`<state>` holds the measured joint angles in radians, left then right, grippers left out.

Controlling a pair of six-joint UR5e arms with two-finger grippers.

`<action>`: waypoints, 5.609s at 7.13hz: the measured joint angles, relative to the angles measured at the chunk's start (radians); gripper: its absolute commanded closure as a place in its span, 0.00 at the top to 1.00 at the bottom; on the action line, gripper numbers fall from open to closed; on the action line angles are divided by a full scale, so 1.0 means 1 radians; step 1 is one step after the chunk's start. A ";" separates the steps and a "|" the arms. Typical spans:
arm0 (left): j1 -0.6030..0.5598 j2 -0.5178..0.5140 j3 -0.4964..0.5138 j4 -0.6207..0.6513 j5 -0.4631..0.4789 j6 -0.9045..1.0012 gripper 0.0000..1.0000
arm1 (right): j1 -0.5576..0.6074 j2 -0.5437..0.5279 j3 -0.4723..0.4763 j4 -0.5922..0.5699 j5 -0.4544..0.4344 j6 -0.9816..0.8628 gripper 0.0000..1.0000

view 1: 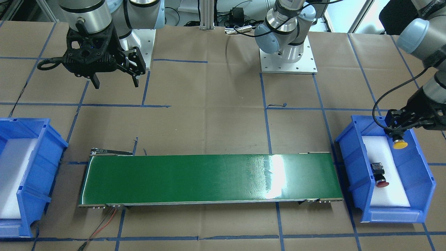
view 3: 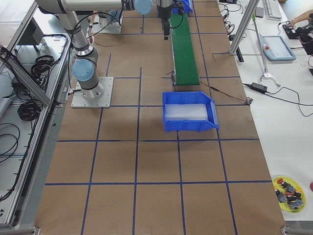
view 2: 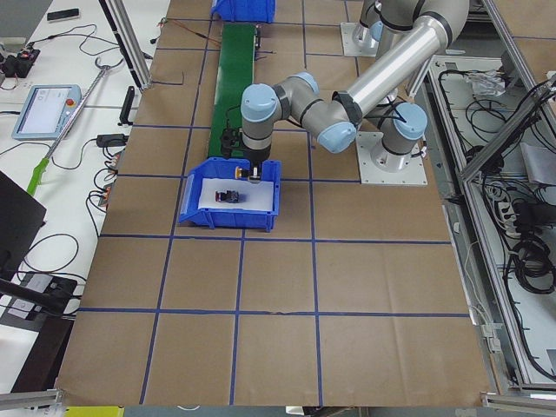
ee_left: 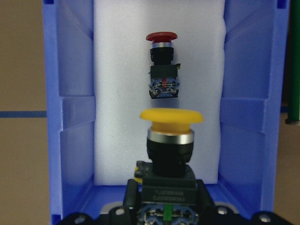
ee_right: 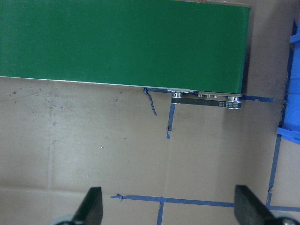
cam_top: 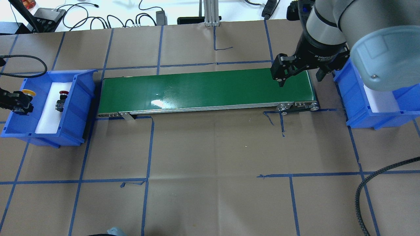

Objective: Transport two buttons from left to right
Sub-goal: 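Carry the yellow button with the left gripper onto the conveyor and release, then move the left gripper back over the bin toward the red-capped button, then grasp the red-capped button with the left gripper and lift it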

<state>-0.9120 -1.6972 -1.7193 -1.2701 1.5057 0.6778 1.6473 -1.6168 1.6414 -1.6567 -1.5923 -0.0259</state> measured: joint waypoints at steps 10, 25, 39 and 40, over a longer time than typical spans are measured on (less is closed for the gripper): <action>-0.514 -0.180 -0.109 0.270 0.050 -0.611 0.01 | -0.001 0.002 0.000 0.000 0.000 0.000 1.00; -0.392 -0.080 0.159 -0.052 0.066 -0.485 1.00 | -0.001 0.002 0.000 0.000 0.000 0.001 1.00; -0.091 -0.301 -0.007 0.359 0.056 -0.087 0.99 | 0.000 0.002 0.000 0.000 0.001 0.001 1.00; -0.091 -0.315 -0.027 0.398 0.056 -0.088 0.99 | 0.000 0.002 0.000 0.000 0.001 0.001 1.00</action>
<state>-1.0031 -2.0119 -1.7465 -0.8721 1.5616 0.5897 1.6472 -1.6153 1.6414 -1.6567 -1.5911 -0.0245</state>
